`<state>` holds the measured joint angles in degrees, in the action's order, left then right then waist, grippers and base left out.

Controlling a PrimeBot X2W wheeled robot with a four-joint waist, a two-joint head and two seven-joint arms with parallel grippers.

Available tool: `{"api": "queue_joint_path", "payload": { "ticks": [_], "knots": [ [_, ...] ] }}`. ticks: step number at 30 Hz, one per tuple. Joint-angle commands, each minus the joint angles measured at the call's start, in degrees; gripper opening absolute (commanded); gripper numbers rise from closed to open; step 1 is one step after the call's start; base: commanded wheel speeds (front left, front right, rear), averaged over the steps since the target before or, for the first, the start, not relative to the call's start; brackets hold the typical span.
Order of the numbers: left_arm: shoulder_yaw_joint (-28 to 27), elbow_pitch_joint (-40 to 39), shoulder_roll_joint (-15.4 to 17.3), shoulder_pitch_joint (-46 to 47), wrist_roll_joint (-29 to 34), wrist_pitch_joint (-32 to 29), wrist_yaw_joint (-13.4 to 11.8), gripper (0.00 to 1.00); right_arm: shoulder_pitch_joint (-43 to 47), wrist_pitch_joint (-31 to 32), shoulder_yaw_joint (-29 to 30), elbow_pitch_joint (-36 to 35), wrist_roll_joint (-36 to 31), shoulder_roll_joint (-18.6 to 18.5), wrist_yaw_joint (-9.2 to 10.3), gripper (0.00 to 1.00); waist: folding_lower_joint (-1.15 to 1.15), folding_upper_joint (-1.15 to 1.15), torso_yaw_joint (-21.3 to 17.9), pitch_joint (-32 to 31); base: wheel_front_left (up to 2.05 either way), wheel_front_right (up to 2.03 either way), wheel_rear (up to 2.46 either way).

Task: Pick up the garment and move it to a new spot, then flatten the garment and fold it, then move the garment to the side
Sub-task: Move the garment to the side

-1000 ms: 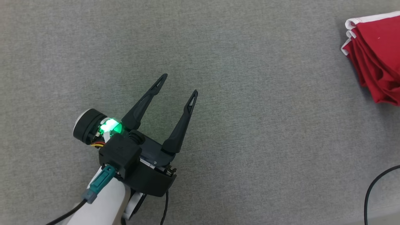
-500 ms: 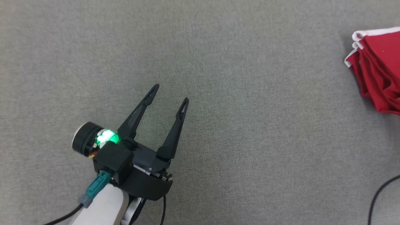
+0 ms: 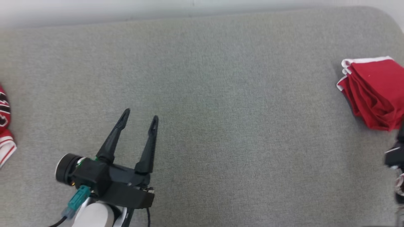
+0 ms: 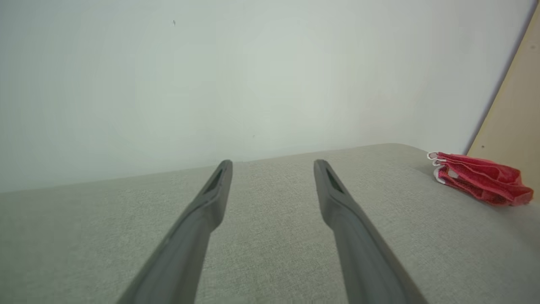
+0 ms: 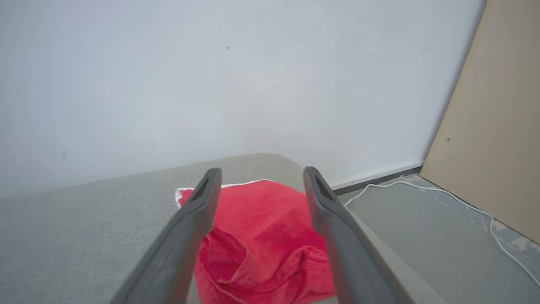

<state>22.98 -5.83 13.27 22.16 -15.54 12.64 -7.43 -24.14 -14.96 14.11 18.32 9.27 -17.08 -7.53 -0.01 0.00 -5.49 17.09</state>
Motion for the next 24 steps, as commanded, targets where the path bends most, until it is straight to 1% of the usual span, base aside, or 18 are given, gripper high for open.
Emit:
{"api": "queue_joint_path", "payload": {
  "ticks": [1, 3, 10, 15, 19, 24],
  "knots": [
    [-0.58, 0.32, 0.39, -1.29, -0.52, 0.34, -0.45, 1.0, 1.83, -0.21, -0.96, -2.04, -0.73, 1.21, 0.08, 1.0, 0.01, 0.0, 1.15, -2.19, 0.0, 0.0, 0.0],
    [-1.41, 0.62, 0.69, -2.14, -1.09, 0.54, -1.04, 1.0, 3.73, -0.2, -3.31, -5.49, -1.23, 3.52, 0.07, 1.0, 0.01, 0.0, 1.54, -2.99, 0.0, 0.0, 0.0],
    [-3.51, 2.13, 1.17, -4.3, -2.34, 1.21, -2.14, 1.0, 8.62, 1.18, -12.13, -14.1, -2.41, 8.14, 0.07, 1.0, 0.01, 0.0, 3.73, -5.22, 0.0, 0.0, 0.0],
    [-4.83, 3.24, 1.01, -6.51, -3.07, 2.01, -2.37, 1.0, 12.22, 2.61, -16.9, -17.09, -3.39, 10.74, 0.07, 1.0, 0.01, 0.0, 5.19, -7.78, 0.0, 0.0, 0.0],
    [-5.23, 4.99, 1.0, -8.11, -3.19, 2.29, -2.53, 1.0, 15.47, 3.1, -18.63, -18.74, -5.2, 12.0, 0.07, 1.0, 0.01, 0.0, 6.45, -10.14, 0.0, 0.0, 0.0],
    [-4.83, 7.45, 0.96, -9.6, -2.49, 2.45, -2.31, 1.0, 20.82, 3.9, -18.41, -22.03, -7.56, 13.08, 0.07, 1.0, 0.01, 0.0, 7.78, -13.01, 0.0, 0.0, 0.0]
  ]
}}
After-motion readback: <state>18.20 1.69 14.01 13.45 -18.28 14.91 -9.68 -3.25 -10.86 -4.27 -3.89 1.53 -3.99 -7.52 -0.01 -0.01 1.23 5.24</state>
